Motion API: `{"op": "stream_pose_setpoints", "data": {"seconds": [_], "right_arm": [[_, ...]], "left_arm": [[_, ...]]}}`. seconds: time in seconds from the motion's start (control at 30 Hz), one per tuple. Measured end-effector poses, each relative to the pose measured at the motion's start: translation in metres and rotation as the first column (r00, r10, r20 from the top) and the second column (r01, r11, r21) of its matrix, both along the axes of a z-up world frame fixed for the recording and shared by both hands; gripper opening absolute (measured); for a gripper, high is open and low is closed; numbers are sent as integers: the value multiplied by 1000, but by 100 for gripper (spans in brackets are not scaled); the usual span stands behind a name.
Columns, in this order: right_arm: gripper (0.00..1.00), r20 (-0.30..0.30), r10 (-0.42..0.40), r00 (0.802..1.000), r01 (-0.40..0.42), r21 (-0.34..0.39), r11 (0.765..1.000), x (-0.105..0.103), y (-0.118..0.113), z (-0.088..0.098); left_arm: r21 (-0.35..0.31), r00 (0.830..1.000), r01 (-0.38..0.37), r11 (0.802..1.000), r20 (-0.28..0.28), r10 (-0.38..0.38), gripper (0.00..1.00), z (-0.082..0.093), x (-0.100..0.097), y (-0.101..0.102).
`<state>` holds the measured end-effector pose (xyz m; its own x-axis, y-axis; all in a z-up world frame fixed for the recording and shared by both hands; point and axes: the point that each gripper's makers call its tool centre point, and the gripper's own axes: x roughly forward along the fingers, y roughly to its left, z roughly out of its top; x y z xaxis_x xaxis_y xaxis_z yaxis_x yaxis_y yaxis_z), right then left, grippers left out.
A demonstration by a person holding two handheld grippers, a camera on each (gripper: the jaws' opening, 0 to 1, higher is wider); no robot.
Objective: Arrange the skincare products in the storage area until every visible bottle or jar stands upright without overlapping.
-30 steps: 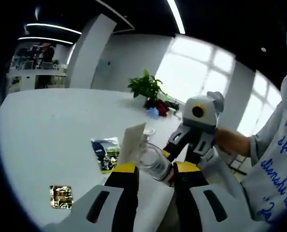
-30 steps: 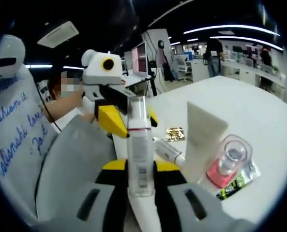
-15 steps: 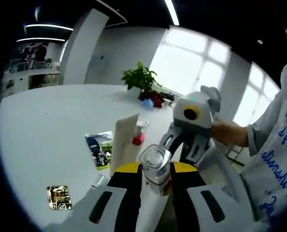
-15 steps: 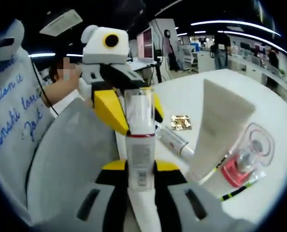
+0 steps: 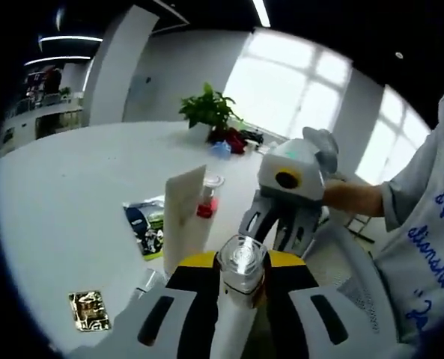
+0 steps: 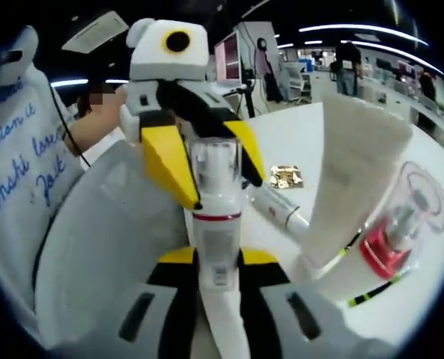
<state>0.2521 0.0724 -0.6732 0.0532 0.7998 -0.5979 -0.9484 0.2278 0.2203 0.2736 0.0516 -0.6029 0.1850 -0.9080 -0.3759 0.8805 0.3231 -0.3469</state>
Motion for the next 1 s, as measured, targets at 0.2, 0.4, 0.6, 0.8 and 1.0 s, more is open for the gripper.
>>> {"op": "stream_pose_setpoints", "data": {"seconds": [0.2,0.4,0.6,0.8,1.0], "right_arm": [[20,3,-24,1000,24,-31,999,1,-6,-7],[21,-1,-99,995,99,-46,994,8,-13,-8],[22,30,-179,983,180,-68,981,15,-21,-7],[23,90,-270,959,279,-98,955,23,-27,-4],[23,143,-310,940,325,-96,941,23,-24,-1]], "left_arm": [[49,1000,15,999,13,-16,19,-7,0,-8],[46,999,-32,998,6,32,19,-9,7,-12],[36,997,-79,996,-2,79,19,-9,13,-14],[32,993,-118,992,-2,118,19,-9,19,-18],[43,992,-129,991,-3,129,18,-10,20,-18]]}}
